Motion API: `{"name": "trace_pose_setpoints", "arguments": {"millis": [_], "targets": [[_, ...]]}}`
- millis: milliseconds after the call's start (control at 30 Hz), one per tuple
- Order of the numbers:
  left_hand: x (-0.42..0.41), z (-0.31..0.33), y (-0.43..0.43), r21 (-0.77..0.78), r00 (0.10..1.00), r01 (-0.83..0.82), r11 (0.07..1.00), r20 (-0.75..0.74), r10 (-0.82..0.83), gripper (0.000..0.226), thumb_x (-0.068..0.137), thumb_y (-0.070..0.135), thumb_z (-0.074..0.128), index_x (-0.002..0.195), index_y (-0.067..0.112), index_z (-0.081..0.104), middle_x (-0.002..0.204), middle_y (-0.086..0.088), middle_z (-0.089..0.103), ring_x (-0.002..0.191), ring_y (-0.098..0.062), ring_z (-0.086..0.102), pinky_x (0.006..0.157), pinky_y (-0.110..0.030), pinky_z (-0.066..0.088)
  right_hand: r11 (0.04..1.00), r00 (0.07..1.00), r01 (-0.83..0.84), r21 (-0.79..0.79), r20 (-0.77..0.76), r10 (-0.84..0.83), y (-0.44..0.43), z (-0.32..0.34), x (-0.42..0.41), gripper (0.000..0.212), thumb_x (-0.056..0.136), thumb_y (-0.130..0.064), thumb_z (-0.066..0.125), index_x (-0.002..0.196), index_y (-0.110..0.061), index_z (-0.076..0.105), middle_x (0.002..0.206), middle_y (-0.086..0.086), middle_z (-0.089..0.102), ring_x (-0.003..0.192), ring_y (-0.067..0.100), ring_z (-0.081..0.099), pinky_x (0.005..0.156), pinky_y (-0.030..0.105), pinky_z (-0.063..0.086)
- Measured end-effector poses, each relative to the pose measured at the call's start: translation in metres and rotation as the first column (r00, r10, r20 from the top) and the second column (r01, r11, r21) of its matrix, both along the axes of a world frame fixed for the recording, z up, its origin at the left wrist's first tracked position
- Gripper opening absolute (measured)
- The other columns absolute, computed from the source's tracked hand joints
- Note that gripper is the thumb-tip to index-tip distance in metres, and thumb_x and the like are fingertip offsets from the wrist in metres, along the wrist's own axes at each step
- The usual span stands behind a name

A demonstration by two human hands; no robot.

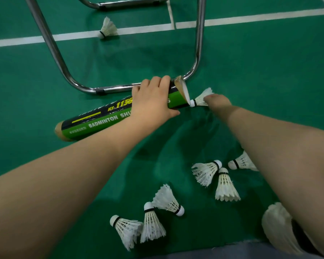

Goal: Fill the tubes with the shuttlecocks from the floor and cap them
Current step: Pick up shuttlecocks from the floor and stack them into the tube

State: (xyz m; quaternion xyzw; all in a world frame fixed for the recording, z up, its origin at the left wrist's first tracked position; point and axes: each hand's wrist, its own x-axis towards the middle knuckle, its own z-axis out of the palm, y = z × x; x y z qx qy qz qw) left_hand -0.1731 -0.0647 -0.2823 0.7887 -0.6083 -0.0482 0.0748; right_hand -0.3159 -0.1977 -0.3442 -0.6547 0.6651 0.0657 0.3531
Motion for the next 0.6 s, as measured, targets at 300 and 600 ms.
{"name": "trace_pose_setpoints", "arguments": {"millis": [300, 600], "targets": [[-0.001, 0.005, 0.016, -0.020, 1.000, -0.008, 1.000, 0.023, 0.008, 0.081, 0.068, 0.052, 0.072, 0.131, 0.017, 0.036, 0.126, -0.006, 0.048, 0.115, -0.030, 0.043, 0.092, -0.041, 0.032, 0.854, 0.742, 0.455, -0.253, 0.638, -0.207, 0.039, 0.032, -0.010, 0.022, 0.090, -0.020, 0.053, 0.100, -0.012, 0.072, 0.099, 0.005, 0.065, 0.085, 0.013, 0.053, 0.069, 0.017, 0.038], [-0.008, 0.021, 0.047, 0.001, 0.997, -0.071, 0.998, 0.018, 0.071, 0.079, 0.067, 0.054, 0.071, 0.128, 0.018, 0.037, 0.127, -0.004, 0.048, 0.115, -0.028, 0.044, 0.089, -0.039, 0.031, 0.816, 0.653, 0.333, -0.473, 0.740, 0.163, 0.123, 0.095, -0.021, 0.024, 0.085, -0.010, 0.053, 0.071, -0.020, 0.069, 0.076, -0.010, 0.063, 0.077, 0.002, 0.057, 0.076, 0.028, 0.046]]}}
